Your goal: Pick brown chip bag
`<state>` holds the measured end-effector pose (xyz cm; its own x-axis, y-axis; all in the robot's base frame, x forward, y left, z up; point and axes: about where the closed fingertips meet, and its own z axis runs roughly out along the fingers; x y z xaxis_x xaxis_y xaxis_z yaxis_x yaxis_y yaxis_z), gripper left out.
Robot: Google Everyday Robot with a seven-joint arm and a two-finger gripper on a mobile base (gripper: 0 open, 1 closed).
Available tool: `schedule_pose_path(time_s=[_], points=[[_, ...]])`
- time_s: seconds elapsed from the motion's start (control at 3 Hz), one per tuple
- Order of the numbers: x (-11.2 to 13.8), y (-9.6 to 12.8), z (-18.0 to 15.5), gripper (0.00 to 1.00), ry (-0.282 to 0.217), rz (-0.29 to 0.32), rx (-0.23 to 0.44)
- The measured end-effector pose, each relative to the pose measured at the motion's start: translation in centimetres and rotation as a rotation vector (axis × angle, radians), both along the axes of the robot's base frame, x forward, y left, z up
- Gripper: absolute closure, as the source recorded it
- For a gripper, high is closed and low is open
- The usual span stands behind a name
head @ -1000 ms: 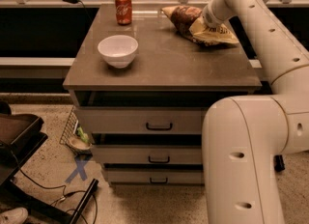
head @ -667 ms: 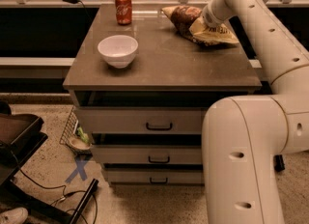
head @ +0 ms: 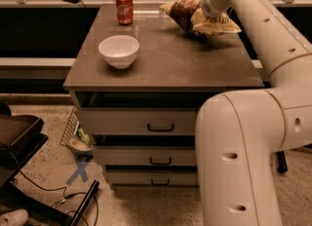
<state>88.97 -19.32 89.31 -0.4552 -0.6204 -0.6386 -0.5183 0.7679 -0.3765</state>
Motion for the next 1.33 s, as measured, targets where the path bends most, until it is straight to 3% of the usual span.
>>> schedule_pose_path(time_s=[0.67,1.0,1.33], points=[[0.3,0.1,0.1,0.53,-0.006,-0.003,-0.04],[0.4,0.3,-0.3,0.53,-0.001,-0.001,-0.04],[0.5,0.4,-0.7,0.76,0.004,0.0,-0.04]])
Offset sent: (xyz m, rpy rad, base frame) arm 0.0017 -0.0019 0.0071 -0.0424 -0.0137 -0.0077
